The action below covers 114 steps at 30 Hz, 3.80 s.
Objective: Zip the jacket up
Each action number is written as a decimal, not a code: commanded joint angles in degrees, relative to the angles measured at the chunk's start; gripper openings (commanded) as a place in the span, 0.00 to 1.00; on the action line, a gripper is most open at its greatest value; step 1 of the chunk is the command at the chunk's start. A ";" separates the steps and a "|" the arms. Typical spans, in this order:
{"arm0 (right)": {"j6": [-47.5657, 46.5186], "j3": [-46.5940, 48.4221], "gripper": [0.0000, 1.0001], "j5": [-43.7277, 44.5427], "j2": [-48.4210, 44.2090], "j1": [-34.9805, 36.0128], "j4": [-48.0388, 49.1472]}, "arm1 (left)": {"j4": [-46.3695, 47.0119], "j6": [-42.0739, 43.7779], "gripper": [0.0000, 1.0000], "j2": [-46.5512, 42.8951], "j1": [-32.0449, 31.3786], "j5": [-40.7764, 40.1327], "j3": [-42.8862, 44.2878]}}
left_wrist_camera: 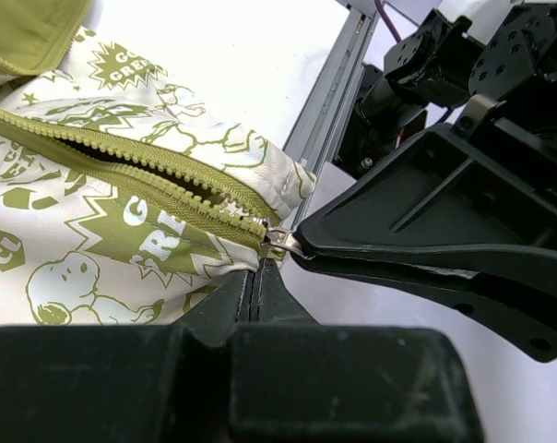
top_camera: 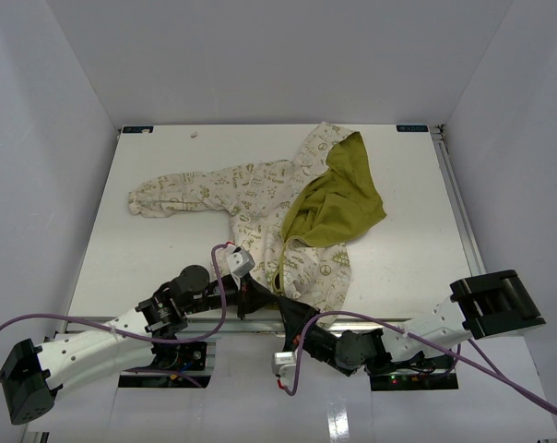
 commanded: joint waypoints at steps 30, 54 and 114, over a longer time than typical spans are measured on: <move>1.13 0.98 0.24 0.92 -0.04 0.53 5.05 | -0.58 0.54 0.00 -0.15 -0.12 1.36 -0.12; 3.40 1.09 0.22 0.17 0.69 -1.17 3.01 | -0.32 0.54 0.00 -0.39 -0.12 1.87 -0.23; 3.63 8.73 0.08 0.81 -3.01 -7.32 -0.21 | -0.24 0.63 0.00 1.19 -0.21 1.95 -0.23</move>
